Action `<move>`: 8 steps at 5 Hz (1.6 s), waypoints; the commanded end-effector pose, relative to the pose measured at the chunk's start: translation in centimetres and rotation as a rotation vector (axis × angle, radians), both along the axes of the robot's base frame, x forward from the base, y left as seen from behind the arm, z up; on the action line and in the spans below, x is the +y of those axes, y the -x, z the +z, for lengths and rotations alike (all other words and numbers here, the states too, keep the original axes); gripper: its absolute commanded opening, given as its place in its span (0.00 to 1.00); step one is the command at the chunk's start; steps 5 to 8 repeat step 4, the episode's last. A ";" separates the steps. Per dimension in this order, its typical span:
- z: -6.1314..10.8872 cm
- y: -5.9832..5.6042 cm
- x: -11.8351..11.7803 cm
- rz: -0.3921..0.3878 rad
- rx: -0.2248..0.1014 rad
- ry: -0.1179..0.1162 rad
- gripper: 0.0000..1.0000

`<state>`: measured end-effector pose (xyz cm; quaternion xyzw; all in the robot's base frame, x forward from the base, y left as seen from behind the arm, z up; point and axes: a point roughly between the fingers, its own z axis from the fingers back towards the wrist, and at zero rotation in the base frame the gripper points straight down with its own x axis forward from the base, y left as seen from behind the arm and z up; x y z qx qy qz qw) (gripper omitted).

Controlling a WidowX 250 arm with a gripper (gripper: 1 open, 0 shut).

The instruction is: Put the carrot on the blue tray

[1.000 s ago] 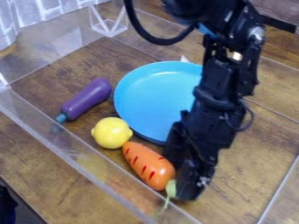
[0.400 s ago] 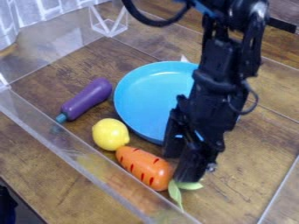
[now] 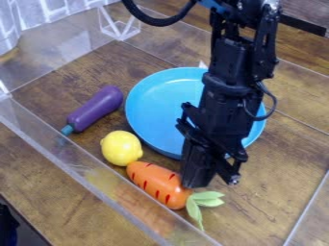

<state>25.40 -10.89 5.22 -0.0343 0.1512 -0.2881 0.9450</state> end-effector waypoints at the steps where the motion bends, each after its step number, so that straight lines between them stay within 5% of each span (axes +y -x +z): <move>1: 2.4 -0.6 -0.2 0.025 -0.077 0.029 0.00; 4: 1.7 -0.5 -1.1 -0.062 -0.085 0.050 0.00; 8: 1.7 -0.5 -1.1 -0.062 -0.085 0.050 0.00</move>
